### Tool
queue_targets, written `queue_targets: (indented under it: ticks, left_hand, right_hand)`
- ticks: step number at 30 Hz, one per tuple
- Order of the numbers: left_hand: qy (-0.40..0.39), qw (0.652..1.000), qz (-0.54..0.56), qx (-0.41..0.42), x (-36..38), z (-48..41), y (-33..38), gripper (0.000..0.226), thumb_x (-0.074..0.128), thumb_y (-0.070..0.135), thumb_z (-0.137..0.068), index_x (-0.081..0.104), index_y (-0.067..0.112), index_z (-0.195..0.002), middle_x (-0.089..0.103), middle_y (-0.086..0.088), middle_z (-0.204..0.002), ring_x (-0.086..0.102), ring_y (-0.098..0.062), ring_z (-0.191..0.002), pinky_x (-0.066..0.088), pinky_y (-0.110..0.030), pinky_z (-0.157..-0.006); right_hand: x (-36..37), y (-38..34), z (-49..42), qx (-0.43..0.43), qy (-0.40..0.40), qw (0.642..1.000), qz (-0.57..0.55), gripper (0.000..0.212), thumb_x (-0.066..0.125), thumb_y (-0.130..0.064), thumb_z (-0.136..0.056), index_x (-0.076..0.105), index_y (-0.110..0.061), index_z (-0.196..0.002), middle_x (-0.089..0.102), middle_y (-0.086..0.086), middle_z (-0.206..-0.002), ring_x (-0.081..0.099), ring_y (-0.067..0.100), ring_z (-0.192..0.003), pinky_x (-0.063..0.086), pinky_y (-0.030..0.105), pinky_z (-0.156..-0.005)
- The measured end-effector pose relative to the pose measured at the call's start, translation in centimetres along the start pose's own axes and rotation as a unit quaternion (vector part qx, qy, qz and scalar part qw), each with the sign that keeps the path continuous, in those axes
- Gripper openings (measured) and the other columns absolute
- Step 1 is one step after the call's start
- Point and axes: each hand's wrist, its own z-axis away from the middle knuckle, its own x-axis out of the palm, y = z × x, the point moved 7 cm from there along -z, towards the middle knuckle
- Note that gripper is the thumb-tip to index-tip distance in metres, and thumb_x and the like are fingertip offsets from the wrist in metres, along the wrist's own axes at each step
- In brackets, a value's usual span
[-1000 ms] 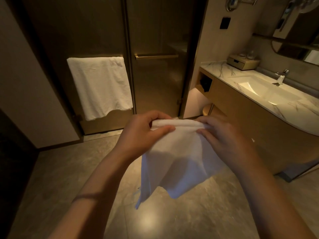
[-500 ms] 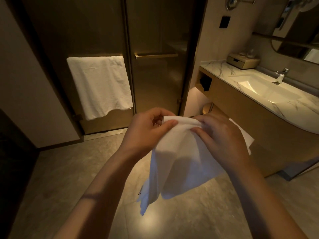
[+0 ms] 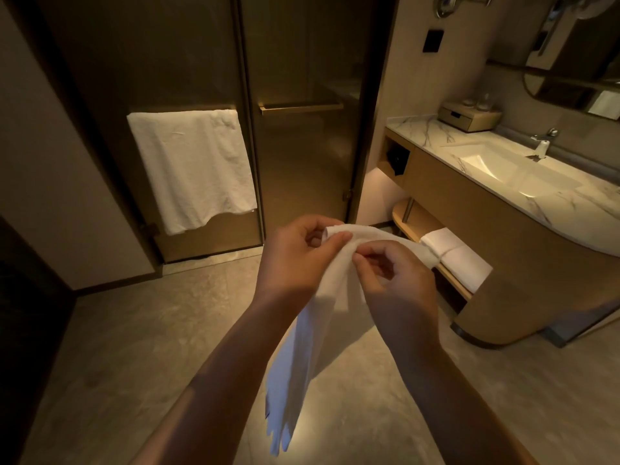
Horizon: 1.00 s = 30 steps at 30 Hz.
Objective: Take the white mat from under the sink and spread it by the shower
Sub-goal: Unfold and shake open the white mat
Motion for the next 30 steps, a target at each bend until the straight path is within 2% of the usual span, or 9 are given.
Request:
queue_targets:
  ticks: [3,5,8,12,15,20,23,28,30]
  left_hand:
    - [0.003,0.998,0.025,-0.053,-0.1,0.1,-0.9,0.01,0.072,0.031,-0.079,0.072,0.032,-0.089,0.073,0.011,-0.081,0.069,-0.007,-0.079,0.055,-0.023,-0.064]
    - [-0.005,0.997,0.034,-0.074,-0.3,0.1,-1.3,0.011,0.072,0.029,-0.081,0.074,0.027,-0.092,0.074,0.006,-0.083,0.07,-0.011,-0.079,0.058,-0.031,-0.068]
    - [-0.01,0.996,0.017,-0.085,-0.5,0.2,-1.3,0.014,0.07,0.027,-0.082,0.074,0.023,-0.095,0.074,0.004,-0.087,0.07,-0.012,-0.081,0.06,-0.036,-0.072]
    - [-0.009,0.994,0.02,-0.108,-0.1,0.4,-1.6,0.017,0.07,0.024,-0.082,0.074,0.018,-0.097,0.074,0.001,-0.093,0.07,-0.016,-0.085,0.059,-0.041,-0.077]
    - [-0.011,0.994,0.025,-0.108,0.2,0.6,-1.6,0.018,0.072,0.023,-0.081,0.075,0.015,-0.096,0.074,-0.001,-0.095,0.07,-0.019,-0.086,0.058,-0.043,-0.079]
    - [-0.014,0.996,0.03,-0.085,0.4,0.7,-1.6,0.015,0.072,0.023,-0.081,0.076,0.017,-0.094,0.075,0.001,-0.088,0.071,-0.016,-0.083,0.058,-0.044,-0.078]
    - [-0.01,0.995,0.032,-0.09,0.6,0.6,-1.9,0.015,0.071,0.022,-0.082,0.075,0.016,-0.095,0.075,0.001,-0.087,0.071,-0.016,-0.082,0.058,-0.043,-0.078]
    - [0.019,0.996,0.009,-0.084,0.0,0.5,-2.3,0.013,0.066,0.023,-0.086,0.072,0.022,-0.097,0.073,0.007,-0.082,0.069,-0.006,-0.076,0.059,-0.03,-0.07]
    - [0.04,0.996,-0.015,-0.073,-0.7,0.4,-2.3,0.012,0.064,0.025,-0.087,0.07,0.026,-0.097,0.071,0.011,-0.082,0.066,0.0,-0.074,0.057,-0.024,-0.067]
  right_hand:
    - [0.8,0.9,0.3,0.064,-0.042,0.993,-0.088,0.013,0.067,-0.035,-0.081,0.063,-0.042,-0.091,0.064,-0.03,-0.088,0.061,-0.011,-0.085,0.045,0.002,-0.067]
    - [1.3,1.4,0.6,0.087,-0.082,0.987,-0.109,0.023,0.067,-0.046,-0.076,0.064,-0.042,-0.098,0.065,-0.031,-0.091,0.061,-0.011,-0.088,0.048,0.006,-0.067]
    - [1.5,1.1,0.9,0.055,-0.117,0.988,-0.085,0.053,0.065,-0.065,-0.065,0.061,-0.037,-0.111,0.061,-0.03,-0.103,0.06,-0.007,-0.095,0.051,0.013,-0.076]
    - [1.6,0.4,1.3,0.001,-0.142,0.99,-0.017,0.08,0.062,-0.068,-0.062,0.057,-0.019,-0.125,0.062,-0.006,-0.119,0.06,0.008,-0.103,0.053,0.03,-0.087]
    - [1.5,0.1,1.2,-0.017,-0.122,0.992,0.02,0.07,0.065,-0.057,-0.069,0.058,-0.015,-0.125,0.063,0.0,-0.121,0.06,0.013,-0.104,0.053,0.035,-0.089]
    - [1.4,0.8,0.9,-0.038,-0.112,0.993,0.023,0.037,0.061,-0.022,-0.088,0.059,-0.006,-0.122,0.064,0.007,-0.12,0.06,0.017,-0.106,0.051,0.04,-0.092]
    - [1.5,1.4,0.8,-0.008,-0.123,0.992,0.021,0.033,0.051,-0.024,-0.095,0.059,-0.011,-0.124,0.064,0.003,-0.12,0.06,0.014,-0.106,0.05,0.037,-0.093]
    - [1.1,3.0,0.1,0.063,-0.158,0.985,0.003,0.026,0.04,-0.037,-0.097,0.054,-0.04,-0.119,0.06,-0.021,-0.107,0.056,-0.007,-0.097,0.045,0.021,-0.082]
    - [0.2,4.0,-0.3,0.085,-0.146,0.986,0.016,0.027,0.042,-0.035,-0.097,0.053,-0.039,-0.12,0.059,-0.02,-0.11,0.055,-0.003,-0.1,0.046,0.026,-0.086]
